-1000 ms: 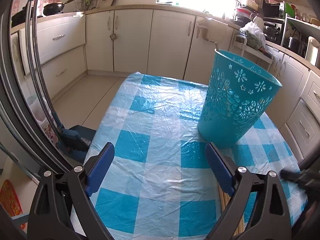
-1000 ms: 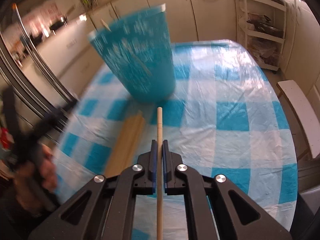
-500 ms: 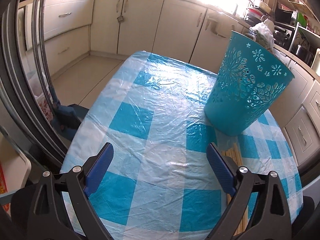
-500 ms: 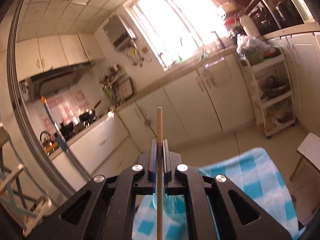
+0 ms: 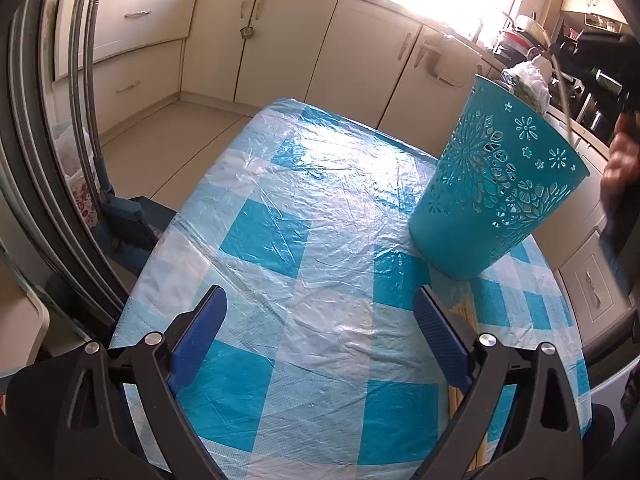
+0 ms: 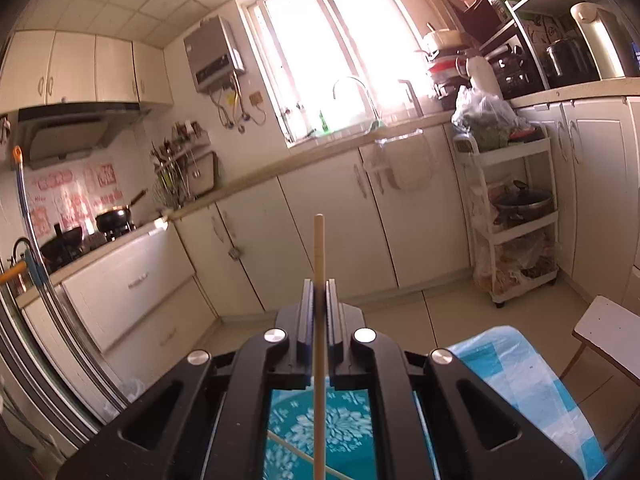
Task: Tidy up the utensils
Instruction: 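Lift the stick in the right tool over the teal basket and release it, then grasp another wooden stick with the right tool while the left tool grasps one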
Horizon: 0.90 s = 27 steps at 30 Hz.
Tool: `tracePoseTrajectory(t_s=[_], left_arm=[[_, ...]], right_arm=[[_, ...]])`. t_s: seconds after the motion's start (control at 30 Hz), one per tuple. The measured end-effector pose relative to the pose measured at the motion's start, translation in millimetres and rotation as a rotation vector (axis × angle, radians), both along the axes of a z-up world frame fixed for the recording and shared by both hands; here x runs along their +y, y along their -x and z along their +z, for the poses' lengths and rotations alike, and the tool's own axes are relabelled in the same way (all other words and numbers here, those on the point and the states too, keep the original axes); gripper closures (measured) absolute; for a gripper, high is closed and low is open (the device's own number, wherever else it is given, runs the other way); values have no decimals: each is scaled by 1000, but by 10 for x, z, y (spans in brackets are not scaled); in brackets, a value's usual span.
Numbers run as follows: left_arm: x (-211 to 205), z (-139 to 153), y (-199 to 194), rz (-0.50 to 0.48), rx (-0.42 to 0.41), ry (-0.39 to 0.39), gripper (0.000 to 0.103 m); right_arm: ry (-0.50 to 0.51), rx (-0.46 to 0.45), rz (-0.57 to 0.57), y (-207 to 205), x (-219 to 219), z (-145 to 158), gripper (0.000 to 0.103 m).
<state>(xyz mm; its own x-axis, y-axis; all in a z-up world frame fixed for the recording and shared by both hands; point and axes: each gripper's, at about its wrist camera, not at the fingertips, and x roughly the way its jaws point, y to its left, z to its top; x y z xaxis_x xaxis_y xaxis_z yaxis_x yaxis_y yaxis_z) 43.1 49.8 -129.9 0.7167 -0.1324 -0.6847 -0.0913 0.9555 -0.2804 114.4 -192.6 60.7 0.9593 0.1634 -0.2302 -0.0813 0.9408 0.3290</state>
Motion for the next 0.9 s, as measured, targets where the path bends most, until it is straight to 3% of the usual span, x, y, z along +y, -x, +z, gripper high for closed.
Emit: tracePoseTrajectory(t_s=[0.2, 0.3, 0.53, 0.6, 0.77, 0.9], left_arm=[[-14, -4, -3, 1, 4, 0, 13], [-6, -10, -7, 3, 7, 7, 13], [35, -19, 6, 8, 1, 32, 13], [32, -23, 12, 7, 0, 32, 13], [5, -25, 7, -1, 8, 24, 13], [20, -34, 15, 0, 11, 35, 13]], right_arm=[[65, 83, 60, 84, 56, -235, 95], [80, 113, 89, 174, 54, -285, 81], [64, 102, 108, 958, -112, -212, 72], [92, 172, 124, 1150, -89, -372, 72], [157, 510, 197, 1273, 57, -1256, 88], [140, 604, 205, 1107, 161, -1566, 89]])
